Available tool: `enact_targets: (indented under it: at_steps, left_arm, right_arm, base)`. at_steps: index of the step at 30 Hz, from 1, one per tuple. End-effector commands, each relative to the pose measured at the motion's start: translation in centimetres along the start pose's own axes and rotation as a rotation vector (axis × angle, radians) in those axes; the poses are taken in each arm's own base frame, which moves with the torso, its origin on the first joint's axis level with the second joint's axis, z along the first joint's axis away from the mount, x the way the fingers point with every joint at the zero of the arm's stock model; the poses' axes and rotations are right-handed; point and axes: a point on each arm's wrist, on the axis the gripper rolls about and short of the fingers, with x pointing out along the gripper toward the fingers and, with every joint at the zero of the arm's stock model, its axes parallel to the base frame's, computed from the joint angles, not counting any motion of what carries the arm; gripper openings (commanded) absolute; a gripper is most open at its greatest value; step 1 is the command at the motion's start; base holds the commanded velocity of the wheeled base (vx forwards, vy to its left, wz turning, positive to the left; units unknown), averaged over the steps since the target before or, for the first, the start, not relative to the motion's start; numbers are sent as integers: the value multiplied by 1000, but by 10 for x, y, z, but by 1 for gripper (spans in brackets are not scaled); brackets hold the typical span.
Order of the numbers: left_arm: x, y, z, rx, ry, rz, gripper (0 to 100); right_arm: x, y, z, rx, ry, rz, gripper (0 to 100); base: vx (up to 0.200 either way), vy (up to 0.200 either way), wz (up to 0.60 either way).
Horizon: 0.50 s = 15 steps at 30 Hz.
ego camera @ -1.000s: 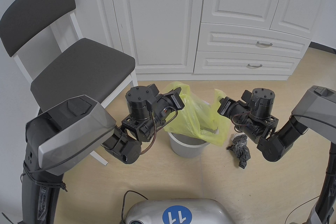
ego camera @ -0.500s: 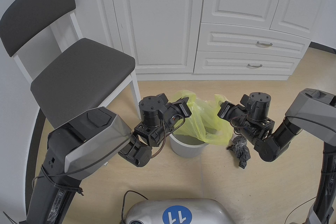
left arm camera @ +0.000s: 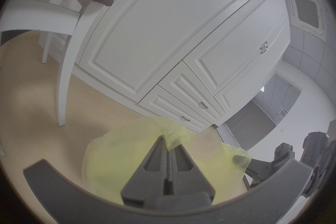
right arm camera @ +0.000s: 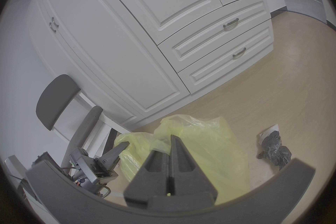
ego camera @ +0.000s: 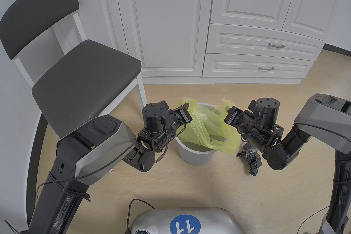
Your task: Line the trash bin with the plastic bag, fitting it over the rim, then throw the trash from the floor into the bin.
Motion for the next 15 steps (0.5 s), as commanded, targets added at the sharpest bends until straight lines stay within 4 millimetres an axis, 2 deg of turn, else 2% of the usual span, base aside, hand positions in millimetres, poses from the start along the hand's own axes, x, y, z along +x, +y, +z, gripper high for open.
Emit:
enact_targets:
  at_steps: [1,9,15]
  left_arm:
    - [2,7,-2,0,-2,8,0]
    - [0,21,33,5,-69,35,0]
    - [0,21,30,4,-63,34,0]
  right_arm:
    - [-1,4,1,3,-3,9,0]
    - [5,14,-20,44,16,26,0]
    - [6,12,-13,53,-42,29,0]
  base:
    - [0,0,0]
    - [0,0,0]
    - [0,0,0]
